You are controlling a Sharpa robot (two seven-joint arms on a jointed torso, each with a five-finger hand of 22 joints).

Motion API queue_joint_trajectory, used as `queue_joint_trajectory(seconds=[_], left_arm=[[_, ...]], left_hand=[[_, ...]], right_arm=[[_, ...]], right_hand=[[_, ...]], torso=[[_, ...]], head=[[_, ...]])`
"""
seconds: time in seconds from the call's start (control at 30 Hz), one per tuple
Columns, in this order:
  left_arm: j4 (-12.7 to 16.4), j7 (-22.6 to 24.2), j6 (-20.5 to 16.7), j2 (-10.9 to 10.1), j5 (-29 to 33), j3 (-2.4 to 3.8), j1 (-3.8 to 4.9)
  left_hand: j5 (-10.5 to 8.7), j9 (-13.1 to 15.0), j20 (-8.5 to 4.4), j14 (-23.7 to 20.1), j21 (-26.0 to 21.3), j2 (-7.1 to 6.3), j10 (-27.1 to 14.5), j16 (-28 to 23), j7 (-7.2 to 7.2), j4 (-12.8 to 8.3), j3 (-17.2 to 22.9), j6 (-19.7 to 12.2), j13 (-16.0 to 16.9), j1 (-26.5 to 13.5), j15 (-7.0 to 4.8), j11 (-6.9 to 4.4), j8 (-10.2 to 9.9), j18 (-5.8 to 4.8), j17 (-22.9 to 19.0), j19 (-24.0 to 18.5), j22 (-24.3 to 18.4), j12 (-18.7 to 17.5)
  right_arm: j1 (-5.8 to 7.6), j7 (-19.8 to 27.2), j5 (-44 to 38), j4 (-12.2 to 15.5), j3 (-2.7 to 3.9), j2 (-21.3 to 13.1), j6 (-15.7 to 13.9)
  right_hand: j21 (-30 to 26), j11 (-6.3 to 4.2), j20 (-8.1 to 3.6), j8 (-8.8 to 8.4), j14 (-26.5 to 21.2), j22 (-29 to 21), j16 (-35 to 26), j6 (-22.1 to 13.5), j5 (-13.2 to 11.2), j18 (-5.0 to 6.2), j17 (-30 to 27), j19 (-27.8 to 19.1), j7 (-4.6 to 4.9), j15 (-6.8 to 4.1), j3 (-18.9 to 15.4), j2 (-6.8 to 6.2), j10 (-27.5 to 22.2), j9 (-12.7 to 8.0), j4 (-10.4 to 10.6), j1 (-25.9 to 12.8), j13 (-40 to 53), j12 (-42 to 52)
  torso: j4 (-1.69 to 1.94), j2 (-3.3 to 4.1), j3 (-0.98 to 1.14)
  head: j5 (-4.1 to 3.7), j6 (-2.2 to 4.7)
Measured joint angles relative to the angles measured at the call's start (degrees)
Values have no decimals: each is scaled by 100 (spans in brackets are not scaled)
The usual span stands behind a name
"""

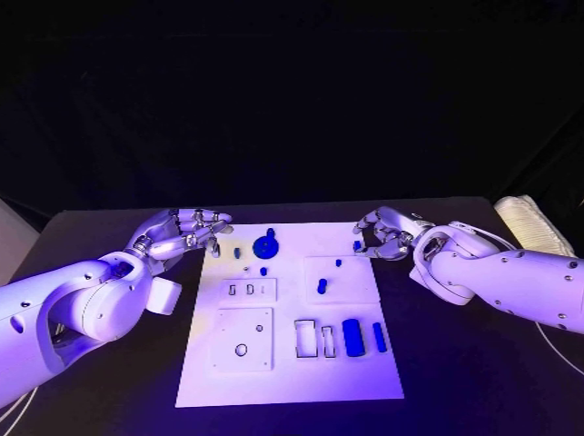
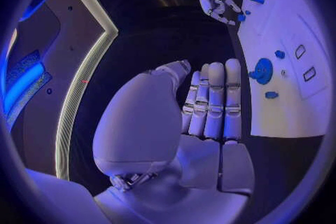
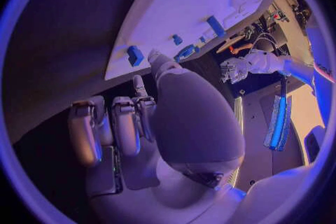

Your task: Assemble the parts on the task board

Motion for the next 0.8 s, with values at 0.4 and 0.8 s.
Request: queue_joint_trajectory(seconds=[0.4, 0.8], left_arm=[[-16, -1, 4, 2, -4, 0, 0], [-18, -3, 5, -2, -8, 0, -1]], left_hand=[[0, -1, 0, 0, 0, 0, 0, 0, 0, 0, 0, 0, 0, 0, 0, 0, 0, 0, 1, 0, 0, 0], [0, 4, 0, 0, 0, 0, 0, 0, 0, 0, 0, 0, -1, 0, 0, 0, 0, 0, 1, 0, -1, 0]], right_arm=[[-3, -82, -47, -88, 1, 49, 86], [-15, -129, -48, -186, 1, 154, 151]], right_hand=[[0, 0, 0, 35, 0, -1, 0, 158, 35, 0, 0, 0, -32, 0, 162, 81, 0, 0, -63, 81, -1, 0], [0, 0, 0, 57, 0, -1, 0, 234, 17, 0, 0, 0, -67, -1, 250, 81, 0, 0, -67, 81, -2, 45]], torso=[[0, 0, -3], [0, 3, -3]], head=[[2, 16], [7, 4]])
